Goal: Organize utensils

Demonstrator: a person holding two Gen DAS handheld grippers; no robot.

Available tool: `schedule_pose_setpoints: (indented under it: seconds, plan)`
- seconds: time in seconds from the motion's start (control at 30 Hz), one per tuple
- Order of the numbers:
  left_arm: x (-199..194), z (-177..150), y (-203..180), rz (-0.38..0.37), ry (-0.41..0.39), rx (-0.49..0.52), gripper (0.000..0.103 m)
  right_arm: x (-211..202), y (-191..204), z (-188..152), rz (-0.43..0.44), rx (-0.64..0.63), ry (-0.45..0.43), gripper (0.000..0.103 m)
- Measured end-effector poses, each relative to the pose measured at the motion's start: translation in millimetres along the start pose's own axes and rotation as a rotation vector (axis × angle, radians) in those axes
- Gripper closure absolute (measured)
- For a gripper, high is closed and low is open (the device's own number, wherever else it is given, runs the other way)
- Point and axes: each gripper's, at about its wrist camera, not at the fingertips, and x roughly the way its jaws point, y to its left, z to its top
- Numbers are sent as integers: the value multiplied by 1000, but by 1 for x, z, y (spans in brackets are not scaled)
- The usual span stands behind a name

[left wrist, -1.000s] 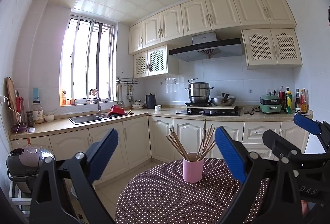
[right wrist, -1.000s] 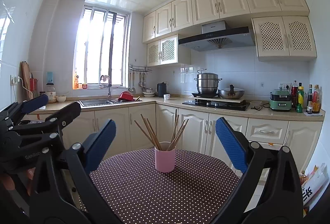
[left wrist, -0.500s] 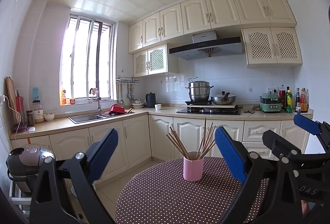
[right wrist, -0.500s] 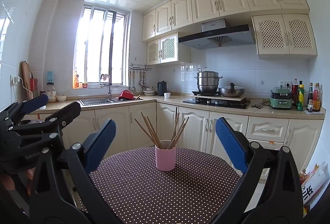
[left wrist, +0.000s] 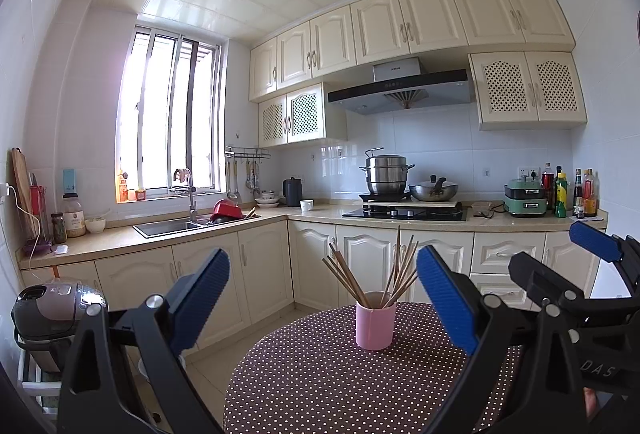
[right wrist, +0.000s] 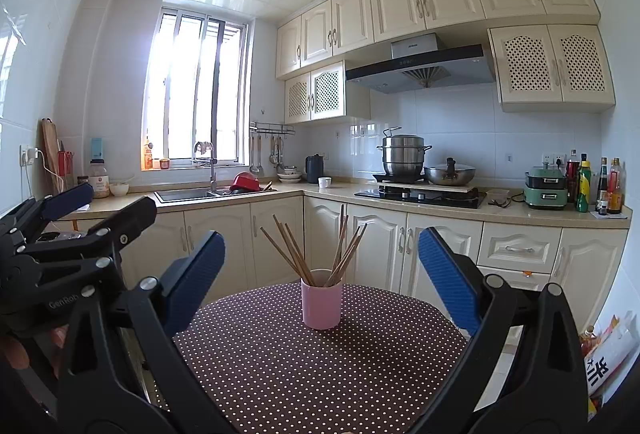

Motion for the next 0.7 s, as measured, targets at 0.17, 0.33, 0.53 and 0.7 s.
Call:
schedule_pose_setpoints:
  seconds: [0.17,0.33,0.53,0.7]
  plan:
    - [0,1,-1,0,0,0,10,0,0,0,0,0,0,8]
    - [1,-2,0,1,4,0,10,2,0,0,-1,0,5,8]
    - [4,-3,1,0,7,0,10,4,1,-1,-1,2,10,8]
    - [7,-7,2,2,15,0,10,5,3,-3,-1,3,17,8]
